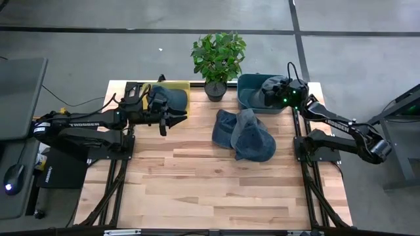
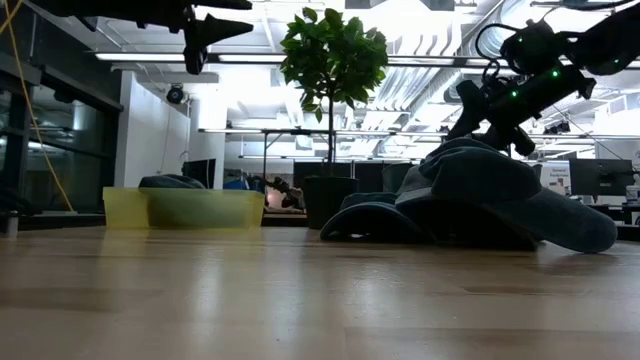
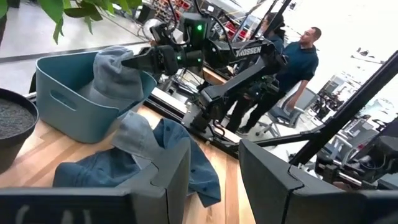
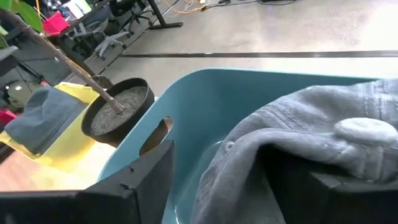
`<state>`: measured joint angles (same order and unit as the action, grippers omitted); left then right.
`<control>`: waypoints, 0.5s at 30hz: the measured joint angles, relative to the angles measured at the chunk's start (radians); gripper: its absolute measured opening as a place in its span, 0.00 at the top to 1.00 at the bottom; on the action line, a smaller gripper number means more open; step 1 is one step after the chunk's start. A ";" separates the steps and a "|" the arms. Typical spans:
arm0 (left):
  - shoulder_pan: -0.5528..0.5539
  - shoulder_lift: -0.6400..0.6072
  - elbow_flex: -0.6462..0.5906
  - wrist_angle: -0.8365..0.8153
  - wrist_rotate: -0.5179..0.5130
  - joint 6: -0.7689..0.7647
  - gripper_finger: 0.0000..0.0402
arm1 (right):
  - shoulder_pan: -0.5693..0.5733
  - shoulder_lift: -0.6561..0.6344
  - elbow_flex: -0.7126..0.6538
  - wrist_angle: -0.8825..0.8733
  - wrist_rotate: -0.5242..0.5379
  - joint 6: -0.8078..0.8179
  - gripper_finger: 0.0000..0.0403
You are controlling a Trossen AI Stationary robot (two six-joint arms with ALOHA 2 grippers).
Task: Pick & Place hat
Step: Put the left gray cap into the green bin
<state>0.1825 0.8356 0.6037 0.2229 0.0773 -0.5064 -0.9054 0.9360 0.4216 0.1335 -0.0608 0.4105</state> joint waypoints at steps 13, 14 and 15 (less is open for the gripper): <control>0.000 0.000 0.000 -0.046 0.003 -0.048 0.66 | 0.000 0.000 0.188 -0.396 0.110 -0.059 0.37; 0.000 0.000 0.000 -0.047 0.003 -0.049 0.66 | 0.000 0.000 0.202 -0.429 0.133 -0.056 0.37; 0.000 0.000 0.000 -0.048 0.003 -0.049 0.66 | 0.000 -0.001 0.216 -0.460 0.154 -0.055 0.37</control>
<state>0.1825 0.8359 0.6037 0.1753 0.0803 -0.5552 -0.9054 0.9354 0.6379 -0.3268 0.0927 0.3559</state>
